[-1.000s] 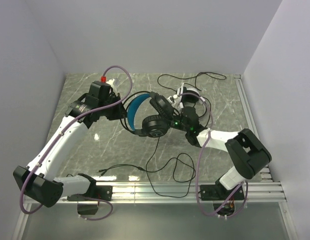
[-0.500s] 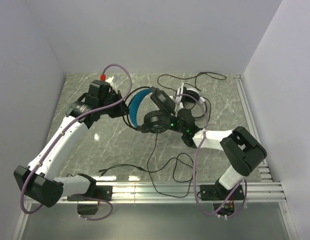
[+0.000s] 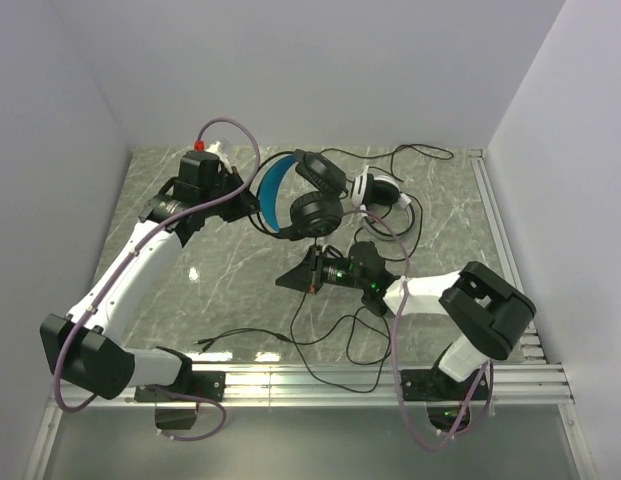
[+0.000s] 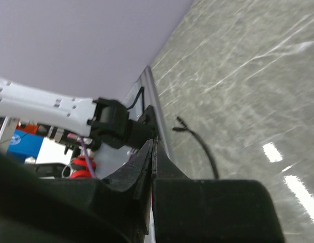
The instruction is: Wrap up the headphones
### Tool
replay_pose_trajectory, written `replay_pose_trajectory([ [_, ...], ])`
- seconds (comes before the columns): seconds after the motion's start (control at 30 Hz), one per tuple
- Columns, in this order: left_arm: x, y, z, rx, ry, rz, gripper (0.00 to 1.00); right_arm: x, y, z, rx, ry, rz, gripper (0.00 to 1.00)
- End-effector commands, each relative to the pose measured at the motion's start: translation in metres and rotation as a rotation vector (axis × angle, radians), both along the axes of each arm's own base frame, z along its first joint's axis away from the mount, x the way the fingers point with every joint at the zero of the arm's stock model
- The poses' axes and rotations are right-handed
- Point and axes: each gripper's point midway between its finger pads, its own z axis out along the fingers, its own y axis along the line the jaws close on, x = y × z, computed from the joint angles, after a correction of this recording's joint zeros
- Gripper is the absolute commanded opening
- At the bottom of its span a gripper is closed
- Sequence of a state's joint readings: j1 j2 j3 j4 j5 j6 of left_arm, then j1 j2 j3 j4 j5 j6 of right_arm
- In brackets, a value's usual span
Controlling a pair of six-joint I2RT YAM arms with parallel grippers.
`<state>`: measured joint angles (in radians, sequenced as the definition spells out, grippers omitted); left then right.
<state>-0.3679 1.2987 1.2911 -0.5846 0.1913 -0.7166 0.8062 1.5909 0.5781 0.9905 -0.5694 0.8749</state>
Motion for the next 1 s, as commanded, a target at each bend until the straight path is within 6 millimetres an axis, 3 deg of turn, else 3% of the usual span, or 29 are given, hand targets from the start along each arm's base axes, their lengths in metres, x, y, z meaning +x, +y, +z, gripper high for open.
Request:
replay_pose_trajectory([
  [0.0, 0.026, -0.005, 0.059, -0.134, -0.154, 0.056, 0.00, -0.015, 0.001, 0.034, 0.086, -0.080, 0.006, 0.03],
  [0.27, 0.054, 0.005, 0.070, -0.177, -0.185, 0.146, 0.00, -0.052, 0.005, 0.030, 0.059, -0.064, 0.032, 0.00],
  [0.4, 0.063, 0.010, 0.075, -0.175, -0.202, 0.181, 0.00, -0.058, 0.008, 0.021, 0.007, -0.045, -0.009, 0.00],
  [0.47, 0.067, 0.013, 0.071, -0.163, -0.198, 0.202, 0.00, -0.059, 0.006, 0.012, -0.049, -0.044, -0.034, 0.00],
  [0.73, 0.078, 0.029, 0.052, -0.091, -0.187, 0.286, 0.00, -0.070, -0.003, 0.011, -0.221, -0.131, -0.123, 0.00],
  [0.9, 0.082, 0.034, 0.037, -0.032, -0.164, 0.298, 0.00, -0.073, -0.010, 0.023, -0.313, -0.190, -0.142, 0.00],
  [0.93, 0.085, 0.037, 0.031, -0.005, -0.156, 0.317, 0.00, -0.072, -0.007, 0.038, -0.309, -0.230, -0.135, 0.00],
  [0.97, 0.085, 0.038, 0.028, 0.017, -0.152, 0.317, 0.00, -0.075, -0.011, 0.034, -0.362, -0.230, -0.118, 0.00],
])
